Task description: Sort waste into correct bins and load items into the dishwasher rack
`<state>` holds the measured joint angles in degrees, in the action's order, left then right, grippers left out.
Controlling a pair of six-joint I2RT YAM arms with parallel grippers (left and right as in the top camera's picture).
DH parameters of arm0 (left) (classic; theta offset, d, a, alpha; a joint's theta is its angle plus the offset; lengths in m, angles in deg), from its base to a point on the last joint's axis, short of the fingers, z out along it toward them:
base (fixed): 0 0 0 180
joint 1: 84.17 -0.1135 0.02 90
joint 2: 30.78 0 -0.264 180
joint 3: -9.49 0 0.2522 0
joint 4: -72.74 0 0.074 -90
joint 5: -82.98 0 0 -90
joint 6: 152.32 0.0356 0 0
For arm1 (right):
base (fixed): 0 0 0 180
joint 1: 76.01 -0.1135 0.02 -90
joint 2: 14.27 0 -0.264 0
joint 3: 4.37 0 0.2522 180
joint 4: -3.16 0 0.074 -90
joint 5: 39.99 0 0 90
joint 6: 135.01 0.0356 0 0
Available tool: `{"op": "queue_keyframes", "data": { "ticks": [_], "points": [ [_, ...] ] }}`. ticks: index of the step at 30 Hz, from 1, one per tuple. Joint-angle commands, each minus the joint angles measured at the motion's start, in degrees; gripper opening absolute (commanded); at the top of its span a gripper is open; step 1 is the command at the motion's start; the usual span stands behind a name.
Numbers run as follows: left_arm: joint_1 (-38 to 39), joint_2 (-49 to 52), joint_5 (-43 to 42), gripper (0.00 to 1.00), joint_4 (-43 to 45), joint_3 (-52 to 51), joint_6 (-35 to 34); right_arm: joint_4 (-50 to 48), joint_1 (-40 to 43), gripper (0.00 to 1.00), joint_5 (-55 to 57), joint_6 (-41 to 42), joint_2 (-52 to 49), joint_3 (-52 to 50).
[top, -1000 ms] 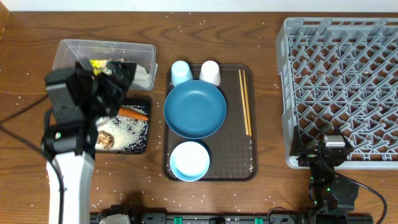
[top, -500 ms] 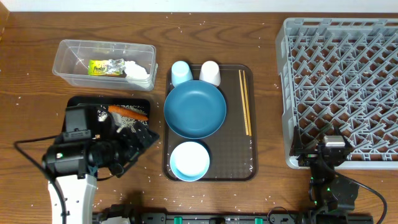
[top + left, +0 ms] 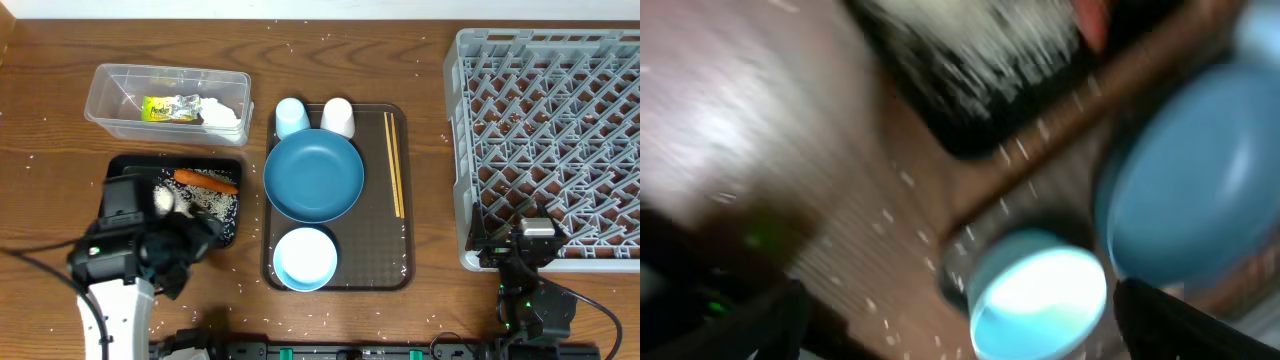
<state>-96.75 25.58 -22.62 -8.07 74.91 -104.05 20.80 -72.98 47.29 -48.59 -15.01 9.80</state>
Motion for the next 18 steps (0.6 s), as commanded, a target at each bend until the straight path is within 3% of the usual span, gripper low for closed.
{"op": "queue_keyframes", "data": {
  "ticks": [1, 6, 15, 18],
  "points": [
    [-4.0, -0.3, 6.0, 0.98, -0.2, 0.0, -4.9, 0.2, -0.6, 0.99, 0.4, 0.1, 0.1, -0.1],
    [-5.4, -0.2, 6.1, 0.98, -1.1, 0.0, -1.6, 0.2, -0.6, 0.99, 0.4, 0.1, 0.1, -0.1],
    [-5.4, -0.3, 6.0, 0.98, -1.1, 0.0, -1.6, -0.2, -0.6, 0.99, 0.3, 0.1, 0.1, -0.1],
    [-5.4, -0.3, 6.0, 0.98, -1.1, 0.0, -1.6, -1.2, -0.6, 0.99, -6.3, 4.3, 0.1, -0.1]
  ]
}}
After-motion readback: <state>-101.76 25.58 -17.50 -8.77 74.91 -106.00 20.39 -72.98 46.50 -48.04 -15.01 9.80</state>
